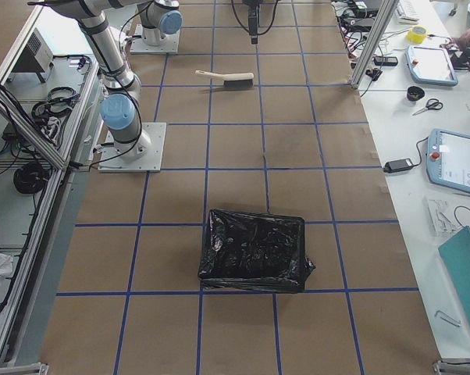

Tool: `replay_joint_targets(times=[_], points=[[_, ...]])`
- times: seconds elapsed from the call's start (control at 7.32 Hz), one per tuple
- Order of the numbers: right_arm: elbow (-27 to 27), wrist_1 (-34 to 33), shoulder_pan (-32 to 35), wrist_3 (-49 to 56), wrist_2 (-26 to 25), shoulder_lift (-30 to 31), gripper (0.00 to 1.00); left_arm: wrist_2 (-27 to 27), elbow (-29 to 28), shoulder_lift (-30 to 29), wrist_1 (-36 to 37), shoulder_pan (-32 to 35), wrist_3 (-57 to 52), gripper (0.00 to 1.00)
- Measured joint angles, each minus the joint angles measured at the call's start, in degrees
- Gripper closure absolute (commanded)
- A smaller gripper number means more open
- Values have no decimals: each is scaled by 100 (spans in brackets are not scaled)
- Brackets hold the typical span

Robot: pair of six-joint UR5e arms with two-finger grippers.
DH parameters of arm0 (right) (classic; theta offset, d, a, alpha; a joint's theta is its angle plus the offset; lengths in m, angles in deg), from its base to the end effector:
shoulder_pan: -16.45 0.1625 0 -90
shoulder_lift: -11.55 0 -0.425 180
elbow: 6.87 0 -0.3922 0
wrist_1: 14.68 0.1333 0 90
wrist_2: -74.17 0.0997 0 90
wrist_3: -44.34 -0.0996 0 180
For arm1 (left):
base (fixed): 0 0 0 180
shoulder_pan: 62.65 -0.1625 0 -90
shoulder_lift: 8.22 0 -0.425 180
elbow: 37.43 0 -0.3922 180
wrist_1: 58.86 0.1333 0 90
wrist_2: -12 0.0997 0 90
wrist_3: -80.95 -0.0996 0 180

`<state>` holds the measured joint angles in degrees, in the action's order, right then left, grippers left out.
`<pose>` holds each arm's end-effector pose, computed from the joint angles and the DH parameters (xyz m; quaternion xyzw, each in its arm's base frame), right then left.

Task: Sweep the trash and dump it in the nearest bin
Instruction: 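Carry the empty dustpan back toward its starting spot with the left gripper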

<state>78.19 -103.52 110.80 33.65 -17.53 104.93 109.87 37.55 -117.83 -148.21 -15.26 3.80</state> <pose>0.1659 -0.4631 0.5572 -0.0561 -0.9964 0.0638 0.0065 0.3359 -0.5419 0.4262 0.2983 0.9514 0.0765 0.0048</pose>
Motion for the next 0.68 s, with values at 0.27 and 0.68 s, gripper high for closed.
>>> replay_joint_targets(times=[0.27,0.68], points=[[371,-245,0,5,-2,251,0,-67,419,76,325,86,371,100],[427,-380,-10,32,-45,251,0,-57,1026,339,662,760,1652,100]])
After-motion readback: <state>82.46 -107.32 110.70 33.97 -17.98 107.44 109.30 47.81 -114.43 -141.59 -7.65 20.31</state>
